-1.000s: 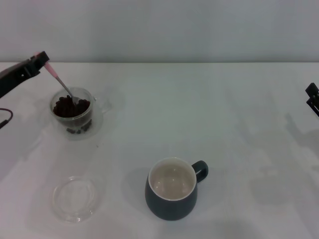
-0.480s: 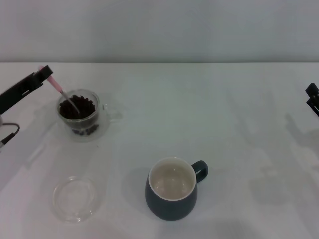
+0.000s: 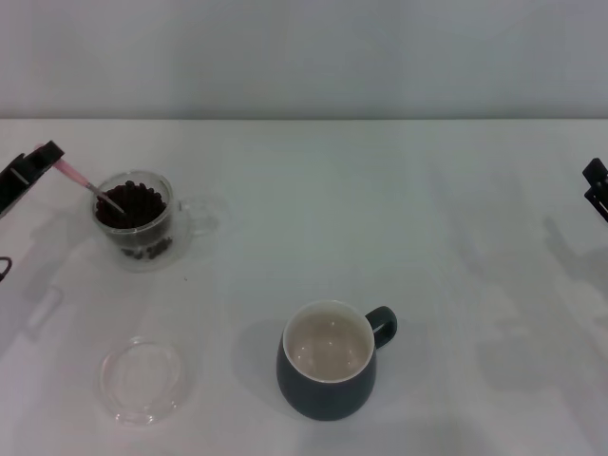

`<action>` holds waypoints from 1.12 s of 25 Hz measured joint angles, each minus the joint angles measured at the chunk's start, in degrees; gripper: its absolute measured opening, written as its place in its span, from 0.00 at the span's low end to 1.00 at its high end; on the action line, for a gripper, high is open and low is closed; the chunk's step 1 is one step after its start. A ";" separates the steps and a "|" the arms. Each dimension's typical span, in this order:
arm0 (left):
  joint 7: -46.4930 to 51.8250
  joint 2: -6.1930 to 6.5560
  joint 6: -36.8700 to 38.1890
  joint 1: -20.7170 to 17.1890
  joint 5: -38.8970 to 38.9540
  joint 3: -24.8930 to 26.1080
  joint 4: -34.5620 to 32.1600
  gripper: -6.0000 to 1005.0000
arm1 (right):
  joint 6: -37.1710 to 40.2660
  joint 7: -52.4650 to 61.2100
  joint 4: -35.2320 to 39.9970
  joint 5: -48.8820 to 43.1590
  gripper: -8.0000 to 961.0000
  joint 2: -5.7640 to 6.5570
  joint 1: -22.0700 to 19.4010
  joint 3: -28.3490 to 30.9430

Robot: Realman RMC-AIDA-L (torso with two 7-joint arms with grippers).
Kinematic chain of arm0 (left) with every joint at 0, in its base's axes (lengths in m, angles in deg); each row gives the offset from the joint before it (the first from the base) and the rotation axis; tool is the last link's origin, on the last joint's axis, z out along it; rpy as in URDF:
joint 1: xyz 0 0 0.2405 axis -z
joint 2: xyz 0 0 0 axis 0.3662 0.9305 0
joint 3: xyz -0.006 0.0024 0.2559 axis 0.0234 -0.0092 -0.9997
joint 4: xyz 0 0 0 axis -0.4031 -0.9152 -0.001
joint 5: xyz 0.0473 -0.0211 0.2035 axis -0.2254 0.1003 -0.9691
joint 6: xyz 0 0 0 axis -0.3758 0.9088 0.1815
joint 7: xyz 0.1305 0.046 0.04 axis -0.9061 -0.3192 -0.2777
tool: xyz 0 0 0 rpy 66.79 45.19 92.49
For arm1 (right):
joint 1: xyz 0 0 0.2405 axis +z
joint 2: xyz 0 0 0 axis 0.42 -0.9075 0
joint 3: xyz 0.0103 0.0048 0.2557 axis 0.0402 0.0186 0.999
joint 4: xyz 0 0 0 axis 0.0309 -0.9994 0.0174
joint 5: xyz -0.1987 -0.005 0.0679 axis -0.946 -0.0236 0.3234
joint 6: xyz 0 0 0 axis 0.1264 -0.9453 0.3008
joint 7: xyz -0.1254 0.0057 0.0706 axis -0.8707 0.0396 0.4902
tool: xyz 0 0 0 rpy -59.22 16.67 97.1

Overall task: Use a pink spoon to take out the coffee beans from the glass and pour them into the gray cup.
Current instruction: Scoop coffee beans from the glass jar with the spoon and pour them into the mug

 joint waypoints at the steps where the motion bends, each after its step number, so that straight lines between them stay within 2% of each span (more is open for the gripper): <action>1: 1.65 0.00 -0.04 -0.43 0.68 0.00 0.01 0.14 | -0.01 0.00 -0.10 -0.04 0.91 0.00 0.01 0.00; 8: 7.90 0.48 -1.07 -1.11 1.04 0.00 0.29 0.14 | -0.05 0.00 -0.38 -0.08 0.91 0.00 -0.01 -0.01; 20: 11.18 0.65 -2.00 -1.97 1.12 0.00 0.00 0.14 | -0.76 0.00 -0.54 -0.17 0.91 -0.09 -0.22 -0.41; 28: 11.94 1.45 -3.55 -3.38 3.41 0.00 -0.14 0.14 | -0.77 0.00 -0.62 -0.34 0.91 -0.18 0.01 -0.44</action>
